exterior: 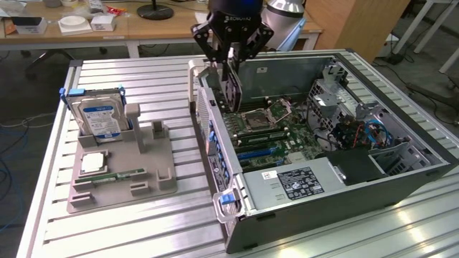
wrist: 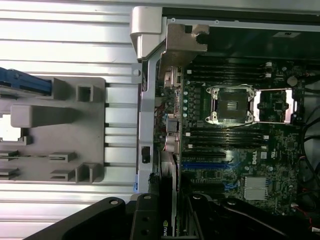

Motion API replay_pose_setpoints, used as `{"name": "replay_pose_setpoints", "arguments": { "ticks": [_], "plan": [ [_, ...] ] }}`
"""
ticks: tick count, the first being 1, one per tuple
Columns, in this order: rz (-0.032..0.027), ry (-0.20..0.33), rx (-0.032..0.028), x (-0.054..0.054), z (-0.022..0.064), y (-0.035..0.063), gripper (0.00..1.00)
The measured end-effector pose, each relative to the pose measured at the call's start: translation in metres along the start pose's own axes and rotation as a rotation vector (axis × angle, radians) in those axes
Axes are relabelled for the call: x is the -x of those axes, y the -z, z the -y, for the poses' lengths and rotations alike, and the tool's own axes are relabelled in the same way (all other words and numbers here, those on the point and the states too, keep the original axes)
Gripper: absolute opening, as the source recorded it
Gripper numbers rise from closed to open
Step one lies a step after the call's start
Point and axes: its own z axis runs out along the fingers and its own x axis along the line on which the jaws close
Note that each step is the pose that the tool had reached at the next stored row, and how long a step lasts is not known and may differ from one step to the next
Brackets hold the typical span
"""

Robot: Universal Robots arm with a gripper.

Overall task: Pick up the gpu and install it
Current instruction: 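Pick up the gpu and move the gpu toward the slot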

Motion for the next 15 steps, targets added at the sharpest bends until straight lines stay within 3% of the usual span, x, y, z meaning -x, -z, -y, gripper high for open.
{"name": "replay_pose_setpoints", "arguments": {
  "ticks": [15],
  "plan": [
    [0.0000, 0.000, 0.0000, 0.0071, 0.0001, -0.0021, 0.26]
  ]
}}
